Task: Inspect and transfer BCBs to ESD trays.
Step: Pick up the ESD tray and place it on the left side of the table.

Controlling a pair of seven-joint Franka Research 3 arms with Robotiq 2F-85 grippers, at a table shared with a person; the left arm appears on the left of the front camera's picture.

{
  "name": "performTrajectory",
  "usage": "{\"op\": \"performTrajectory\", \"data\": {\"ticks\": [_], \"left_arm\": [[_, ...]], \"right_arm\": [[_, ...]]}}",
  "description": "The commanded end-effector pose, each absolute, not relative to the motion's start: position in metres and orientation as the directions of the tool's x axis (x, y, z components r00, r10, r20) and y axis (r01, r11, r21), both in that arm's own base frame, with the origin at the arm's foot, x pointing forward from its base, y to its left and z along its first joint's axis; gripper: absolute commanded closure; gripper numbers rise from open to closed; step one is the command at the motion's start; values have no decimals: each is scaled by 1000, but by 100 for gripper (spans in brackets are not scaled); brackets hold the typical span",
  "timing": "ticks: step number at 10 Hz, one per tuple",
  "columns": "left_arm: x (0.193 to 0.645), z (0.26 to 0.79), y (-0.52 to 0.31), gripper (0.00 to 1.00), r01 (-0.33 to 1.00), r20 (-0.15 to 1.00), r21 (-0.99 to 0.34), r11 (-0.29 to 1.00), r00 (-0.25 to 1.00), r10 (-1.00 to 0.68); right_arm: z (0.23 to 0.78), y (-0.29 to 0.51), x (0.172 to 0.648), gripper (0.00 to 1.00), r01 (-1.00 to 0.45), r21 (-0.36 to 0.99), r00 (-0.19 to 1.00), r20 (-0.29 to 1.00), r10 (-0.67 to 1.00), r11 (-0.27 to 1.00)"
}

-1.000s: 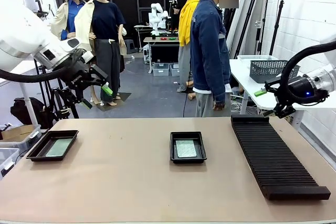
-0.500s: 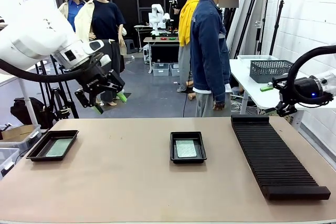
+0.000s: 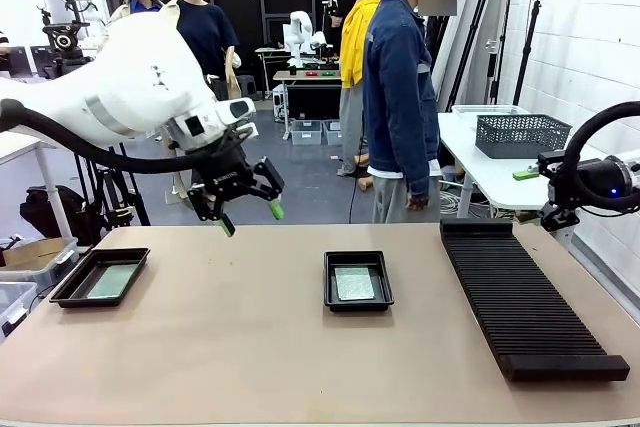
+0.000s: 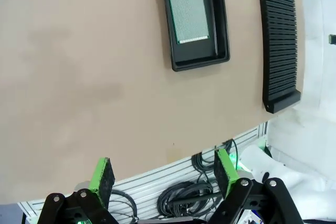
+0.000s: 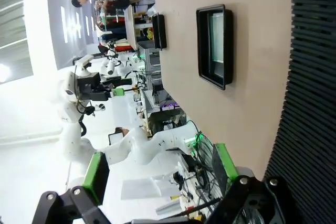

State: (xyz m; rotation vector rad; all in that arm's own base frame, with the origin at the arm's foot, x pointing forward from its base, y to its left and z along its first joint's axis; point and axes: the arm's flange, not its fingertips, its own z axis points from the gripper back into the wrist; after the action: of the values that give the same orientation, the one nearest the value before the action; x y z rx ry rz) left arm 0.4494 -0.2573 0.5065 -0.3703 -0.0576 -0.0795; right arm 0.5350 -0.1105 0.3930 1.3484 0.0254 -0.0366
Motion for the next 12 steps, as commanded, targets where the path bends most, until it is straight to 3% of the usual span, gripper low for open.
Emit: {"op": "performTrajectory", "data": {"ticks": [1, 7, 12], "left_arm": [[460, 492, -278, 0, 46, 88, -307, 951, 996, -19], [472, 436, -335, 0, 33, 112, -253, 967, 994, -4], [499, 398, -370, 0, -31, 92, -245, 969, 994, 55]], "right_arm": [[383, -113, 544, 0, 18, 983, 998, -8, -55, 181], [373, -117, 529, 0, -22, 972, 970, 77, -230, 233], [373, -127, 540, 0, 2, 975, 982, 40, -182, 223]]}}
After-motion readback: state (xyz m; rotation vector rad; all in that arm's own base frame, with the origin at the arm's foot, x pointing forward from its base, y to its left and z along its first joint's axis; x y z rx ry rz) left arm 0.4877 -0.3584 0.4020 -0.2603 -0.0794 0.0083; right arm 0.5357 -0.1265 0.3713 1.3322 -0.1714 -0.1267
